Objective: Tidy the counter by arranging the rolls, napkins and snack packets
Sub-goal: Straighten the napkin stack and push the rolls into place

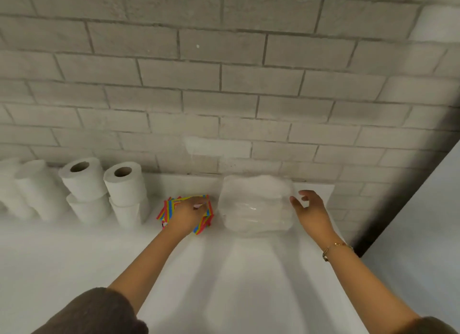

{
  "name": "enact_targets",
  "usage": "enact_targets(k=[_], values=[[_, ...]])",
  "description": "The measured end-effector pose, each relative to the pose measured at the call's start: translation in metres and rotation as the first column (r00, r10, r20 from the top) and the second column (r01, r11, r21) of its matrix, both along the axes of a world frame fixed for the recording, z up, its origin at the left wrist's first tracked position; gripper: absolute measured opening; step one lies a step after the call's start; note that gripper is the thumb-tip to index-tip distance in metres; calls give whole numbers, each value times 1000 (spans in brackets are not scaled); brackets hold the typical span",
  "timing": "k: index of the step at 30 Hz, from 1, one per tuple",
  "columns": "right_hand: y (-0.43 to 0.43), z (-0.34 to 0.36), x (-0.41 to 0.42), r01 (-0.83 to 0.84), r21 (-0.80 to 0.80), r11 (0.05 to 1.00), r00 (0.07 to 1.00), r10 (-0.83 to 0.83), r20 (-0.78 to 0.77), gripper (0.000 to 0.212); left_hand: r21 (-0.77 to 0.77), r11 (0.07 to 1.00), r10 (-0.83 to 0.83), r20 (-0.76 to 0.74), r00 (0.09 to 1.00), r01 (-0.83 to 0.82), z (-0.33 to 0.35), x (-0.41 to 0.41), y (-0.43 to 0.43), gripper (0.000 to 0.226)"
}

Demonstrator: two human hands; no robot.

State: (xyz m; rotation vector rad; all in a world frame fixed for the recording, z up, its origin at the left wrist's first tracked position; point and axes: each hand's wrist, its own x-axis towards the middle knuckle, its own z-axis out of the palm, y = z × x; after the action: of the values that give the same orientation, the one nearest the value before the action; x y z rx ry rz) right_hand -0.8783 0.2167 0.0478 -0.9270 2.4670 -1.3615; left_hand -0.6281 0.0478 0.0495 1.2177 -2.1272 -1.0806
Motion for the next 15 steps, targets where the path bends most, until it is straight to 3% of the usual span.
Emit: enact_targets(k=[7,11,15], values=[[-50,-10,-25,4,50,999,969,-17,247,65,101,995,19,50,999,-24,-3,-50,-37,41],[-63,-23,-29,-4,29,1000,953,-5,303,65,56,996,-81,152,985,73,-6,-87,-63,52],[-60,-31,-35,13,10,1000,940,-15,340,61,167,983,-100,125,987,78,-17,-113,-73,57]])
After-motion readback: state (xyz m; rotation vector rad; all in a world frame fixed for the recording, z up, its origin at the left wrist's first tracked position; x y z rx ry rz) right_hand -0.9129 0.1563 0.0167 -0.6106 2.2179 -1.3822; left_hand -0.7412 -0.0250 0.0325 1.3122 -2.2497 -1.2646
